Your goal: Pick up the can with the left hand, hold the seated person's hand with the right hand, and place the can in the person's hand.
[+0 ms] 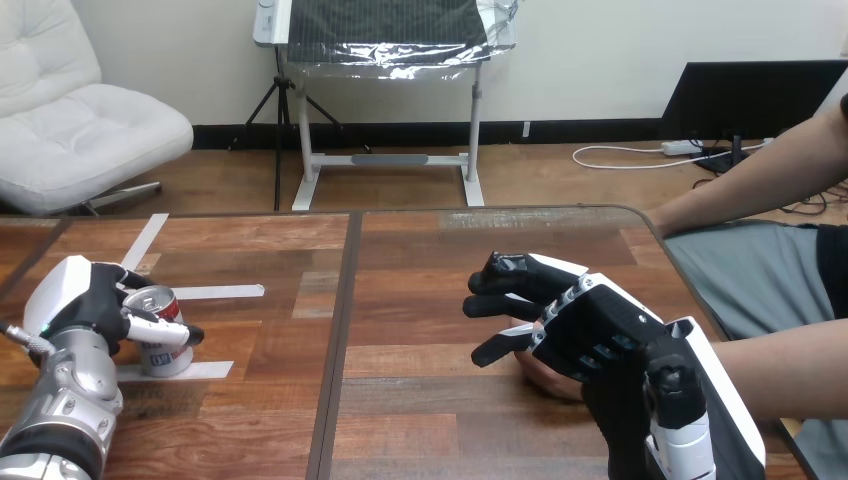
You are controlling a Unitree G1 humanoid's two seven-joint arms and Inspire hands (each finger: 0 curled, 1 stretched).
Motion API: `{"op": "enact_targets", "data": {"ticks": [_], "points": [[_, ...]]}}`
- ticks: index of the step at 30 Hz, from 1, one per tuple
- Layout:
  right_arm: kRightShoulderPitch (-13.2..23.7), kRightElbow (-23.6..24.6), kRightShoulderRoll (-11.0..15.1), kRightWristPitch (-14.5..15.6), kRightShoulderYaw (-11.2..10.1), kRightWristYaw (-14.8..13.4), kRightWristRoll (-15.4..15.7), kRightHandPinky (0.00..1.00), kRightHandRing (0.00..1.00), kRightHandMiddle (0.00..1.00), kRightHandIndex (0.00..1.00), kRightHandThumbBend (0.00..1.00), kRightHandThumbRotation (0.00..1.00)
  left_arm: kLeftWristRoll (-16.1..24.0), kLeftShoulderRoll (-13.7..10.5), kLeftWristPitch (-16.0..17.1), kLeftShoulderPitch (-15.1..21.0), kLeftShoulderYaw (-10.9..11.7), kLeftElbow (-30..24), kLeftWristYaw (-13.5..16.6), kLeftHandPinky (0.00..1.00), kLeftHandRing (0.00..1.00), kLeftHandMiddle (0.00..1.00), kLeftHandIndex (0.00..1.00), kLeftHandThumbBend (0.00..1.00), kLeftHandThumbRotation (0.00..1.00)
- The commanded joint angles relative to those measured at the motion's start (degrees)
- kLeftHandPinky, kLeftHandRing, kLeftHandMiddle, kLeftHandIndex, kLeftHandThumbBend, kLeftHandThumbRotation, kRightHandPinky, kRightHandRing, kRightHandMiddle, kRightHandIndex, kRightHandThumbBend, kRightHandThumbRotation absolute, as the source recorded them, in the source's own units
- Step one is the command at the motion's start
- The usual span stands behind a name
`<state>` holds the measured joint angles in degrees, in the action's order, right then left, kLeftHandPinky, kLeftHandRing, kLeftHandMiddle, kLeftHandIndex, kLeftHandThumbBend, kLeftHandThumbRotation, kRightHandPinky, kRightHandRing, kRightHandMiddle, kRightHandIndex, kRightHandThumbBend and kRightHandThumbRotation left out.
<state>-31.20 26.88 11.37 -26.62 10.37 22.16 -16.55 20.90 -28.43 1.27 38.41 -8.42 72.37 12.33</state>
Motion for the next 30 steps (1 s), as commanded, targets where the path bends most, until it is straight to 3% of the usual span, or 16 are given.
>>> {"op": "enact_targets", "data": {"ticks": [1, 14, 30], "points": [[2.43, 2.31, -0.49, -0.53, -0.27, -0.24, -0.17, 0.57, 0.74, 0.77, 0.75, 0.75, 0.94, 1.06, -0.89, 0.4, 4.61, -0.82, -0.19, -0.19, 0.45, 0.55, 0.61, 0.63, 0.94, 0.01], [2.37, 2.26, -0.72, -0.72, -0.23, -0.42, 0.05, 0.57, 0.74, 0.76, 0.75, 0.76, 0.94, 1.15, -1.09, 0.17, 4.62, -0.95, -0.41, -1.24, 0.48, 0.58, 0.63, 0.64, 0.94, 0.02], [2.27, 2.2, -0.67, -0.97, -0.29, -0.3, -0.02, 0.57, 0.74, 0.76, 0.75, 0.74, 0.94, 1.22, -0.98, 0.36, 4.52, -0.89, -0.31, -0.35, 0.47, 0.56, 0.61, 0.63, 0.92, 0.0]]}}
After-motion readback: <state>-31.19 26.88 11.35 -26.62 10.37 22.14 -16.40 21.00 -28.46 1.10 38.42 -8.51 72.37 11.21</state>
